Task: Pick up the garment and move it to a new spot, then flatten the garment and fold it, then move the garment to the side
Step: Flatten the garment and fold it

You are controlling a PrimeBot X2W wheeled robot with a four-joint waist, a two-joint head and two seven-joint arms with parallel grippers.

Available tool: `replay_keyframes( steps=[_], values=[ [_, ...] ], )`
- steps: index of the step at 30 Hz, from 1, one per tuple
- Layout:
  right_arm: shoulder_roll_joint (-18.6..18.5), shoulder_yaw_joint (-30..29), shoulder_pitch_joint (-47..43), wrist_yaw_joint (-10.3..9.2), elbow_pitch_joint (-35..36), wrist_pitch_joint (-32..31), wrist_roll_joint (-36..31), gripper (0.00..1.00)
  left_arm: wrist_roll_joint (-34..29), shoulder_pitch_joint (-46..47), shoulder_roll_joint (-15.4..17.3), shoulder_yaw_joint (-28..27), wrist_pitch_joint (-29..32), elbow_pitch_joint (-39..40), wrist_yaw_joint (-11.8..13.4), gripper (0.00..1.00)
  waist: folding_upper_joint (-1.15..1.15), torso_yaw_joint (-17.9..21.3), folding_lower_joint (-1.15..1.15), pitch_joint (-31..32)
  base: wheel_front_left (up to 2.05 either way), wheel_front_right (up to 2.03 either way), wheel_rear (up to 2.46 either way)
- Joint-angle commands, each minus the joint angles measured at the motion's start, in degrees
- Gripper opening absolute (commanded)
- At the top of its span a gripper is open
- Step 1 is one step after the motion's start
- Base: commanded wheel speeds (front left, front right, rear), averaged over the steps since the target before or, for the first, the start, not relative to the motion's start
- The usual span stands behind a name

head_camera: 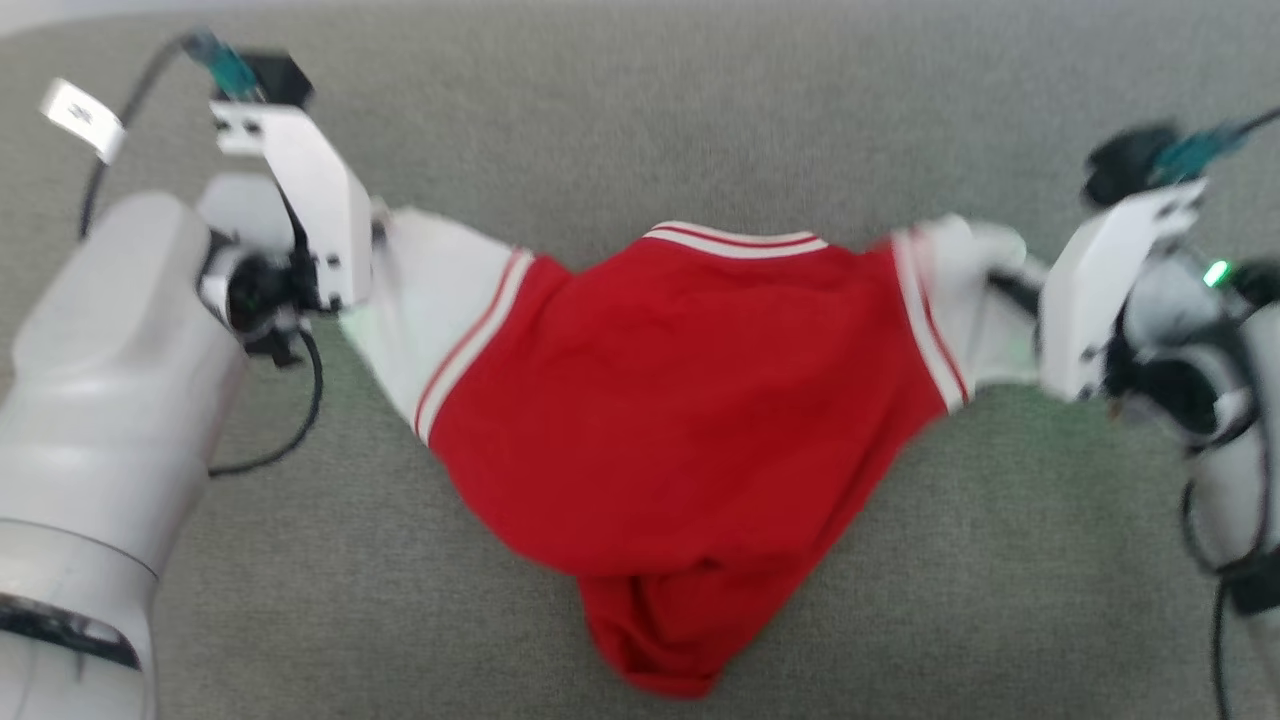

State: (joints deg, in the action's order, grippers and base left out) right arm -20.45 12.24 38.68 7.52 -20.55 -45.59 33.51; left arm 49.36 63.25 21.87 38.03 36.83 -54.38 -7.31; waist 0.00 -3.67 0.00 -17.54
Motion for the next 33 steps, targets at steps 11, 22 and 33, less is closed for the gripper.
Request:
replay_keyframes(
  steps=[11, 22, 33],
  values=[
    [0.5, -6.0, 9.4, -0.04, 3.3, -1.5, -1.4, 0.0, 0.9, 6.8, 4.1, -2.2, -0.1, 4.8, 1.2, 0.0, 0.0, -1.5, 0.0, 10.8, 0.0, 0.0, 0.0],
    [4.5, -7.9, 18.4, -0.05, 1.2, -1.5, -3.6, 0.0, 0.6, 11.2, 8.7, -5.4, -3.1, 10.7, 4.0, 0.0, 0.0, -1.0, 0.0, 15.2, 0.0, 0.0, 0.0],
    [6.1, -8.0, 25.5, -0.04, -0.6, 0.2, -6.0, 0.0, 0.1, 15.5, 10.2, -6.8, -4.7, 15.7, 5.7, 0.0, 0.0, -0.9, 0.0, 14.2, 0.0, 0.0, 0.0]
  ],
)
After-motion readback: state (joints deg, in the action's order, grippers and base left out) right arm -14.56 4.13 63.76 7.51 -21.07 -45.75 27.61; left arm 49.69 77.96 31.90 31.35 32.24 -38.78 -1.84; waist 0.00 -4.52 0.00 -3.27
